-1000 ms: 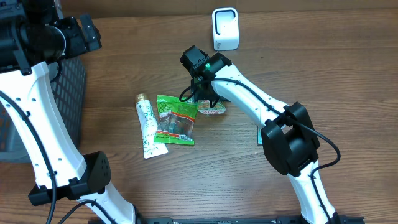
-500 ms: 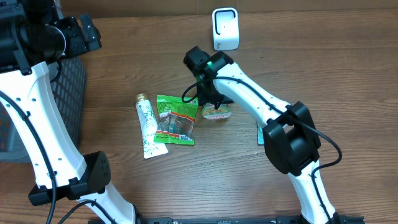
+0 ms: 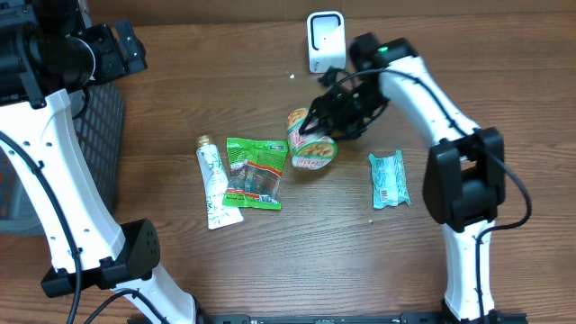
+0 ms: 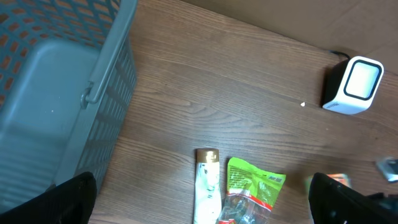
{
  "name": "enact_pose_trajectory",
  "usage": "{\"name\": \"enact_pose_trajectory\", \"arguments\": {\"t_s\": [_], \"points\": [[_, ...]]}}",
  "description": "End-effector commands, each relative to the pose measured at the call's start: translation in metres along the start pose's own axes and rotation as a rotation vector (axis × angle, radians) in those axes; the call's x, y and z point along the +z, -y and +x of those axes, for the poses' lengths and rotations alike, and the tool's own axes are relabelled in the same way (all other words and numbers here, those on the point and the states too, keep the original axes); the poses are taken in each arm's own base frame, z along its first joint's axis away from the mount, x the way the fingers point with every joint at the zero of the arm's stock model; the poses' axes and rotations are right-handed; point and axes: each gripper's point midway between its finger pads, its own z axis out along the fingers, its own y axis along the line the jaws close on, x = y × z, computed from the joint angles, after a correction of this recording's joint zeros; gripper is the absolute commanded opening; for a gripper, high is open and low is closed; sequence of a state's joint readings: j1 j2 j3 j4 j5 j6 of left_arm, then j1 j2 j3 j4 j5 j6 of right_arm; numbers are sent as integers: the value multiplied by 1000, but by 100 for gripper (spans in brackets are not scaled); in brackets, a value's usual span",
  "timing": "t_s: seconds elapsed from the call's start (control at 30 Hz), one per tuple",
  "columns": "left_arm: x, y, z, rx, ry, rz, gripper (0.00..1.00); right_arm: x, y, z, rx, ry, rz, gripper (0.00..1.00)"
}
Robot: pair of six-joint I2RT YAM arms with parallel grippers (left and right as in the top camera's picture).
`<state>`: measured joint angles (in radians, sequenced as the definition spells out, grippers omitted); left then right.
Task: Scan the item barcode
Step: 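Lift the noodle cup with the right gripper toward the scanner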
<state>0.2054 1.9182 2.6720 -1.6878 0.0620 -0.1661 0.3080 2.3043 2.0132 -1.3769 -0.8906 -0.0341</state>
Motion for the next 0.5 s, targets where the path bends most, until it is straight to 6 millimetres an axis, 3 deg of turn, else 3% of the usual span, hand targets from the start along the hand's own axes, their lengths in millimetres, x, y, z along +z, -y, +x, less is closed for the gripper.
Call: {"name": "enact_pose_trajectory", "arguments": {"t_s": [0.0, 0.47], "points": [[-1, -3, 0, -15, 2, -12, 100, -25, -49, 0, -142, 39, -289, 67], [-1, -3, 0, -15, 2, -12, 100, -96, -56, 4, -87, 162, -550, 60]]}}
